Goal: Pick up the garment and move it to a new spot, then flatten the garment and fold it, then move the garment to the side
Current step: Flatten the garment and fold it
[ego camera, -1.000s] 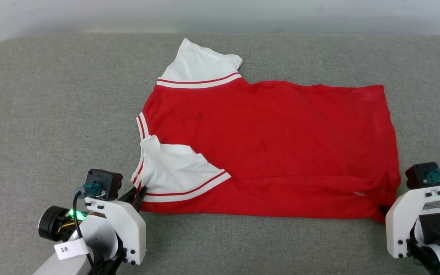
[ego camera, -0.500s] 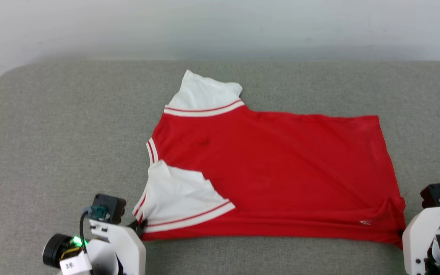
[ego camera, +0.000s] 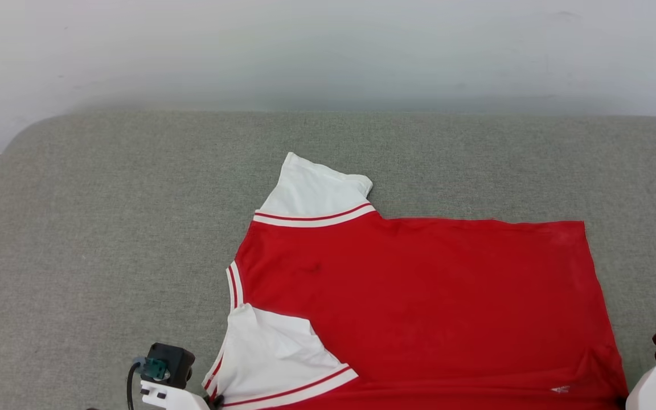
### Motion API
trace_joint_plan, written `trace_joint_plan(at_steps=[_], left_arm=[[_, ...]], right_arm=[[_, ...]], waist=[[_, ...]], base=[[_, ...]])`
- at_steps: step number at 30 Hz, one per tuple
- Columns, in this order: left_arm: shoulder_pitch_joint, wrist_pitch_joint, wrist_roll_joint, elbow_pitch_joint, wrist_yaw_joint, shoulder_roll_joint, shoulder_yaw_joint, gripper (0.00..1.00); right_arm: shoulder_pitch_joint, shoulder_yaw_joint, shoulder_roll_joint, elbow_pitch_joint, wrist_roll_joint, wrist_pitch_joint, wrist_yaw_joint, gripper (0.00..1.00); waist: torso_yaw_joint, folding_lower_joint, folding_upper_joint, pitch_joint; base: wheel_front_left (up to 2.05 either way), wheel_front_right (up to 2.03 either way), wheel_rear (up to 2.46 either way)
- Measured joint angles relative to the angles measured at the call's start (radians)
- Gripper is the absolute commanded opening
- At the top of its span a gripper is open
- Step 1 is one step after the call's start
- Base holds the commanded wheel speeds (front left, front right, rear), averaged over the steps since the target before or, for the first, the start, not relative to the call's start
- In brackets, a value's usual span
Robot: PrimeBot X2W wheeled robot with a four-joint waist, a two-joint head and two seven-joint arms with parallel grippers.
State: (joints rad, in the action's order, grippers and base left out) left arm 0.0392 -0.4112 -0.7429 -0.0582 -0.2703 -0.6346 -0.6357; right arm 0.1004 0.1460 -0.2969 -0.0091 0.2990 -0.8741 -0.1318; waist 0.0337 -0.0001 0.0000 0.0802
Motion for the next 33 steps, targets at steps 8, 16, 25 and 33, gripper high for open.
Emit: trace_joint_plan(at_steps=[8, 16, 25, 33], left_arm=[[-0.003, -0.019, -0.01, 0.019, -0.001, 0.01, -0.015, 0.0], [0.011, -0.008, -0.014, 0.091, 0.028, 0.035, -0.032, 0.0], [0.031, 0.024, -0.002, 0.135, 0.041, 0.05, -0.039, 1.0], [0.041, 0.033, 0.022, 0.06, 0.018, -0.009, -0.011, 1.0]], right_arm=[[0.019, 0.007, 0.015, 0.017, -0.016, 0.025, 0.0, 0.0], [-0.004, -0.009, 0.019, 0.078, -0.026, 0.065, 0.0, 0.0], [-0.024, -0.017, 0.017, 0.117, -0.038, 0.115, 0.001, 1.0], [-0.029, -0.032, -0.003, -0.009, -0.028, 0.125, 0.001, 1.0]], waist=[[-0.001, 0.0, 0.0, 0.026], [0.001, 0.0, 0.0, 0.054], [0.008, 0.0001, 0.0, 0.04], [-0.006, 0.0001, 0.0, 0.013]], base=[[0.0, 0.0, 0.0], [0.0, 0.0, 0.0], [0.0, 0.0, 0.0], [0.0, 0.0, 0.0]])
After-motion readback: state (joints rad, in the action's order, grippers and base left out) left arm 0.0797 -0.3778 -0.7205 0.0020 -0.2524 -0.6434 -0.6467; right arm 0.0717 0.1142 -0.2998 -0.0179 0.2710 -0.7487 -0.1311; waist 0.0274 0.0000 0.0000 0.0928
